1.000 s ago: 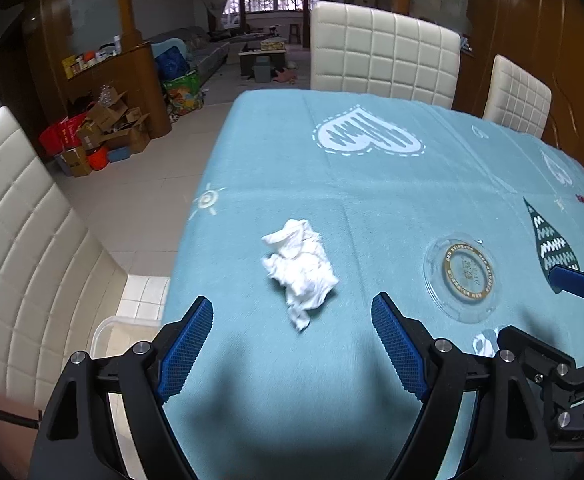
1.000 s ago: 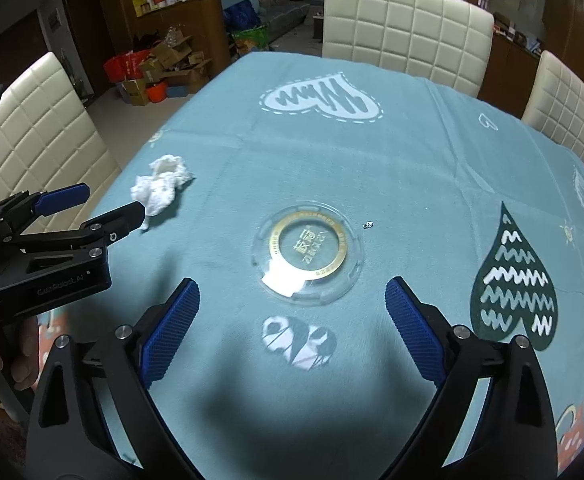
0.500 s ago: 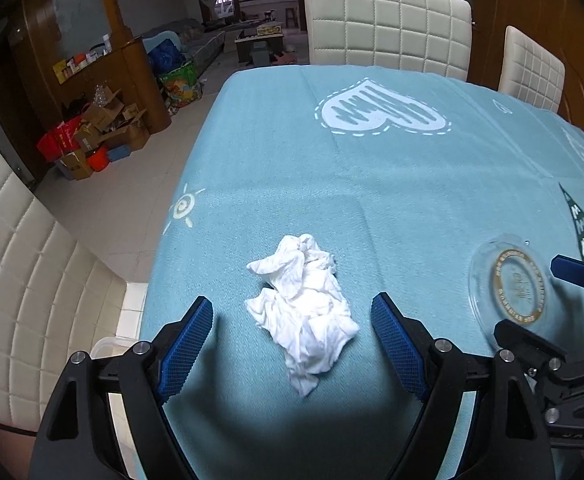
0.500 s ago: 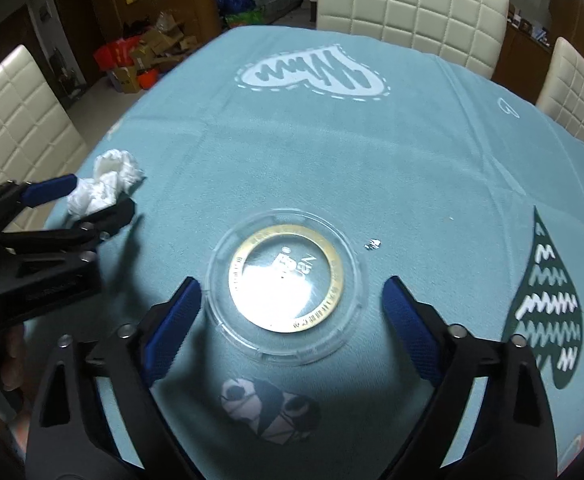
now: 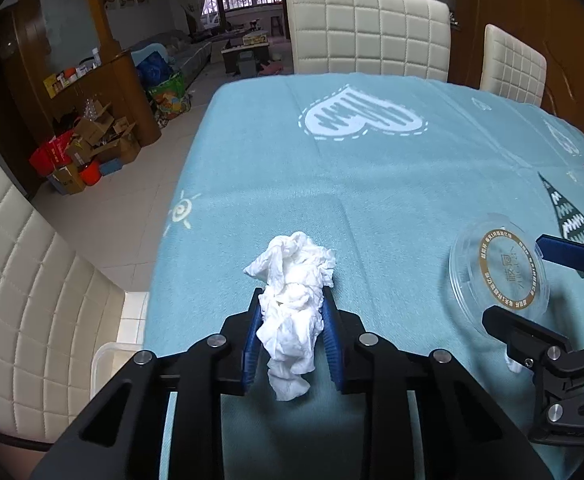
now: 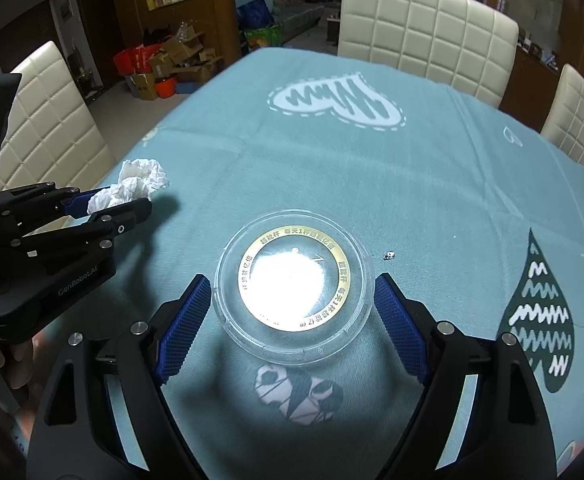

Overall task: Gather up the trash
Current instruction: 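Grasp the white tissue with the left gripper while the right gripper grasps the gold-ringed clear lid, then carry the tissue and gold-ringed lid over the clear bin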

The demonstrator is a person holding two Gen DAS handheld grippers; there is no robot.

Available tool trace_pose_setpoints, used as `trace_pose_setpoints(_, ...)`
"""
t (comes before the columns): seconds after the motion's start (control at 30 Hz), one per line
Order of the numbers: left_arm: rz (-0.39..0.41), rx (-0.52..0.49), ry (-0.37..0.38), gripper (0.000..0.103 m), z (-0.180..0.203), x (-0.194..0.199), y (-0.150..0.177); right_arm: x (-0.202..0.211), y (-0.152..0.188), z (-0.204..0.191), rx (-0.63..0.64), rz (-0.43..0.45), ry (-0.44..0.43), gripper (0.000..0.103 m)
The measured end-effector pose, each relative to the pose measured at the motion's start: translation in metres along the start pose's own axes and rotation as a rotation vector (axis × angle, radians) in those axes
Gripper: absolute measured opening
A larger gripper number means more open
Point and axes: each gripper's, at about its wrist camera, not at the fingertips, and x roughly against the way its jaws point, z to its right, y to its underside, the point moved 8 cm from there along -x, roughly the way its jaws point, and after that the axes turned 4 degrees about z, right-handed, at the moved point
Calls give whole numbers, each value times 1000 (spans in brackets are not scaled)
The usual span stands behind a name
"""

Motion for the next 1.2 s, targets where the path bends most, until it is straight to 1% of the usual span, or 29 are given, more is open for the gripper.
trace_pose_setpoints(0.23, 68, 4, -20, 27, -6, 40, 0, 34, -5, -14, 31, 46, -4, 83)
trace_pose_setpoints(0.37, 93, 8, -43, 27, -11, 62, 5, 55, -7, -25, 59, 82, -9, 83)
trace_pose_setpoints(0.63, 140, 21, -87, 27, -20, 104, 17, 84, -5, -44, 90, 124, -30, 83)
trace_pose_setpoints(0.9, 153, 44, -119, 27, -28, 129, 33, 99, 4, -64, 122, 136, -59, 83)
trace_pose_setpoints(1.2, 150, 82, -150, 27, -45, 142, 50, 103, 5, -88, 157, 134, -95, 83)
